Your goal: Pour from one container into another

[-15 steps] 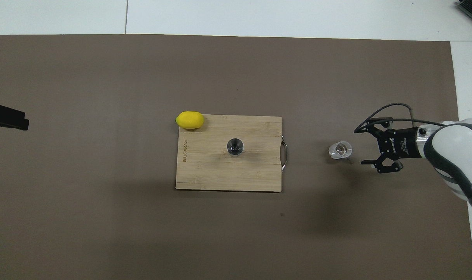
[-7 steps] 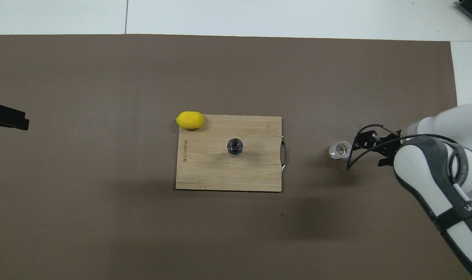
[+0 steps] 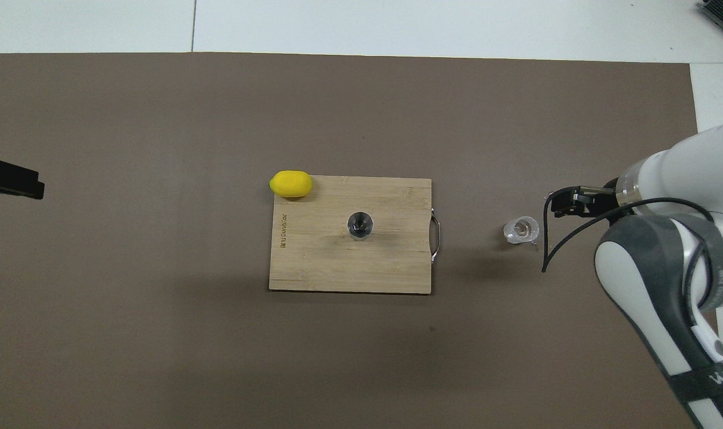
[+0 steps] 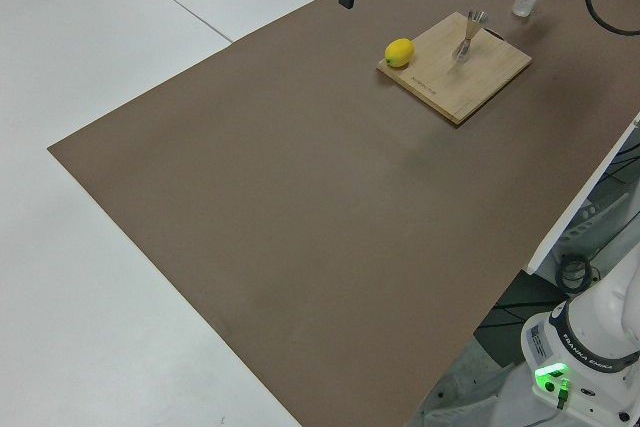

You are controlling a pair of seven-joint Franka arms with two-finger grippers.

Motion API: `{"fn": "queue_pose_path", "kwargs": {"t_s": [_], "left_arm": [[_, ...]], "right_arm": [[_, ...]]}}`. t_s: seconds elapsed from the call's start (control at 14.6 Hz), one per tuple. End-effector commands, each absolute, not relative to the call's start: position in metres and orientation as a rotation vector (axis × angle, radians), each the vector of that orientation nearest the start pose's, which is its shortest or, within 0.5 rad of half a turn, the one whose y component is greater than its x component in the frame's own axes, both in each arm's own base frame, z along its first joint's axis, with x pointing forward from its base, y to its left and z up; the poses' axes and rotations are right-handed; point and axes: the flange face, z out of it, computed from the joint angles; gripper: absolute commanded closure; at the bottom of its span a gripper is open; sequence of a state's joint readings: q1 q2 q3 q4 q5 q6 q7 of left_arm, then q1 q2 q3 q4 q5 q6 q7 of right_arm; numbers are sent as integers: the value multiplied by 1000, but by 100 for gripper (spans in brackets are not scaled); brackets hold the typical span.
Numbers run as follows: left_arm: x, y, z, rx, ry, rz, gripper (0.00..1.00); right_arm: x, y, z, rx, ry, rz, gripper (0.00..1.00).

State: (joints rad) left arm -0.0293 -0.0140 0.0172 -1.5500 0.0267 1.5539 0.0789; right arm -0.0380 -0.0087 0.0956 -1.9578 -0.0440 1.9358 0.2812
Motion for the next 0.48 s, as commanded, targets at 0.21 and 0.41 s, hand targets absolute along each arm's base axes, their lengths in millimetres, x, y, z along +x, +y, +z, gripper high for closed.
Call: {"fn": "queue_pose_path", "kwargs": {"t_s": [0.21,0.41], "left_arm": [[545,0,643,-3101,123,-51,0],[545,0,643,-3101,118,-51,0]], "right_arm": [[568,41,574,-3162,283,-46,1],[561,44,605,-3165,278,9,0]]}}
